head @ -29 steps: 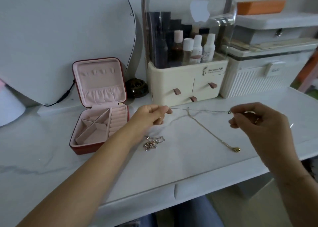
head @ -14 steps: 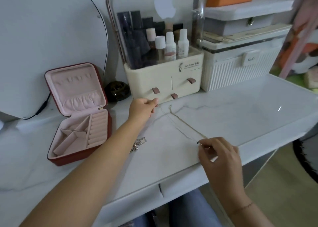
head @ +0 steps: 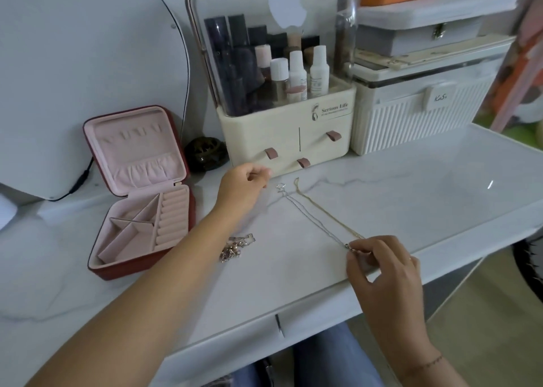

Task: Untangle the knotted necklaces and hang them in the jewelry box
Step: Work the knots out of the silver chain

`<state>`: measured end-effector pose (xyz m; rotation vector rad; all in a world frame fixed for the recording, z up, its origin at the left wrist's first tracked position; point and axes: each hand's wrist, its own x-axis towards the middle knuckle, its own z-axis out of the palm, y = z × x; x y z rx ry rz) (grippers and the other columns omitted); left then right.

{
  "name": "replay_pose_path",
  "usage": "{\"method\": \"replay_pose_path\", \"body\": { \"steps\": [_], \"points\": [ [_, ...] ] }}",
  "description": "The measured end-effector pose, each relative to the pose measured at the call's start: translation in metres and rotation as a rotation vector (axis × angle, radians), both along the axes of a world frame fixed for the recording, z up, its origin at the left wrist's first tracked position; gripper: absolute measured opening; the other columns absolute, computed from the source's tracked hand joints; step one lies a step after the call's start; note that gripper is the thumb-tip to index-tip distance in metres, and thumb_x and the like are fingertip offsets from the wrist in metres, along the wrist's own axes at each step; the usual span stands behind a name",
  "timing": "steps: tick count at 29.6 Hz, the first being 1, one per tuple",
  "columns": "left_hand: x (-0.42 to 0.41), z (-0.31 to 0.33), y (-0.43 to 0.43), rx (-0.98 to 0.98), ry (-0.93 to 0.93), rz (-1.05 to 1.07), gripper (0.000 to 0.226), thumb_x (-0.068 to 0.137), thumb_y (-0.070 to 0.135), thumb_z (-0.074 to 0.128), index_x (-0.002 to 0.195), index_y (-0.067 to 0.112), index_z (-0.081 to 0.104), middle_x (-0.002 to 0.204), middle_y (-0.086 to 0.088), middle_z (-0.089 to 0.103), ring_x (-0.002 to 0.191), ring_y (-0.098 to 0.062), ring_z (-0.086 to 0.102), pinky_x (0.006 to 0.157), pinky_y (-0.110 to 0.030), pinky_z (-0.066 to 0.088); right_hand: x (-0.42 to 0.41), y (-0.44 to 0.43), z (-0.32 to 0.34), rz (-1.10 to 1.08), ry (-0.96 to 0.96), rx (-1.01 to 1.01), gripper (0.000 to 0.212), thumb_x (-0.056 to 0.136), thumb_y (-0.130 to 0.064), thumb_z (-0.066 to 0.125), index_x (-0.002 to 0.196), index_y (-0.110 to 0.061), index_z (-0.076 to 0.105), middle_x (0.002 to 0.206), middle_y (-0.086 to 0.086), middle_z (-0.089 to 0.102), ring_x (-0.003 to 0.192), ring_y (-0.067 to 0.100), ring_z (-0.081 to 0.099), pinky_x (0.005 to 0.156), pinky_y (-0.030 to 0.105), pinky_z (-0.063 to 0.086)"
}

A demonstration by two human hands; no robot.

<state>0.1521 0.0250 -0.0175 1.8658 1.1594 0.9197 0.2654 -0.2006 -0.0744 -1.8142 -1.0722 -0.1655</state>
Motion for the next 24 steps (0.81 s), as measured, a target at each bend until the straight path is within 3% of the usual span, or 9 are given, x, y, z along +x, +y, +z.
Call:
{"method": "replay_pose_path", "body": {
  "steps": [6,8,10,12,17,20,22,24],
  "points": [
    [-0.058,0.032,-0.015,0.077,-0.042,-0.09,0.025,0.094,0.025,0.057,0.09,0.005,0.069,0.072,0.002,0.066,0.068,-0.012,0.057,0.077,-0.034,0.05,-0.014,0.008,0.01,0.029,-0.044,0.025,0.019,0.078,-0.006,0.074,0.092,-0.016,0.068,0.096,-0.006,0.052,0.086,0.011,0.05,0.081,0.037,0.04],
    [-0.079,0.033,-0.014,0.119,-0.038,-0.06,0.023,0.094,0.028,0.057,0.088,0.01,0.071,0.073,0.003,0.067,0.069,-0.01,0.058,0.077,-0.033,0.05,-0.027,0.024,0.024,0.184,-0.061,0.0,0.019,0.078,-0.008,0.075,0.093,-0.018,0.069,0.093,-0.01,0.053,0.082,0.01,0.052,0.076,0.029,0.045],
    [-0.097,0.028,-0.01,0.137,-0.023,-0.027,0.02,0.094,0.029,0.056,0.083,0.019,0.071,0.073,0.004,0.068,0.07,-0.01,0.059,0.076,-0.031,0.05,-0.041,0.046,0.036,0.402,-0.079,-0.091,0.019,0.078,-0.014,0.075,0.094,-0.021,0.069,0.09,-0.013,0.055,0.077,0.004,0.052,0.072,0.009,0.04],
    [-0.112,0.019,-0.007,0.132,-0.04,0.003,0.02,0.093,0.035,0.056,0.078,0.03,0.069,0.07,0.006,0.067,0.069,-0.011,0.06,0.076,-0.033,0.05,-0.056,0.071,0.043,0.609,-0.118,-0.195,0.022,0.079,-0.02,0.074,0.101,-0.021,0.07,0.092,-0.009,0.057,0.08,0.006,0.054,0.071,0.005,0.036],
    [-0.127,0.004,-0.009,0.089,-0.146,0.089,0.024,0.096,0.03,0.052,0.082,0.02,0.069,0.072,0.001,0.066,0.066,-0.004,0.059,0.071,-0.03,0.05,-0.074,0.109,0.04,0.793,-0.275,-0.354,0.027,0.082,-0.026,0.072,0.107,-0.015,0.071,0.099,0.001,0.058,0.09,0.017,0.056,0.075,0.018,0.036],
    [-0.127,0.007,-0.009,0.081,-0.178,0.101,0.026,0.096,0.03,0.052,0.084,0.016,0.069,0.072,-0.001,0.065,0.066,-0.007,0.058,0.07,-0.029,0.05,-0.078,0.112,0.035,0.767,-0.318,-0.353,0.015,0.089,-0.022,0.064,0.097,-0.011,0.071,0.096,0.005,0.058,0.083,0.024,0.059,0.073,0.029,0.045],
    [-0.127,0.005,-0.01,0.091,-0.167,0.088,0.026,0.096,0.031,0.052,0.083,0.017,0.068,0.071,-0.001,0.064,0.064,-0.005,0.057,0.068,-0.025,0.048,-0.081,0.114,0.033,0.716,-0.354,-0.34,0.018,0.092,-0.02,0.057,0.09,-0.006,0.069,0.091,0.008,0.058,0.078,0.028,0.059,0.069,0.038,0.047],
    [-0.128,0.004,-0.011,0.123,-0.175,0.076,0.025,0.097,0.03,0.052,0.082,0.017,0.068,0.069,0.0,0.063,0.063,-0.005,0.056,0.067,-0.025,0.048,-0.083,0.118,0.034,0.67,-0.351,-0.335,0.022,0.093,-0.019,0.054,0.084,-0.004,0.066,0.086,0.009,0.058,0.073,0.027,0.057,0.067,0.039,0.046]
  ]
}}
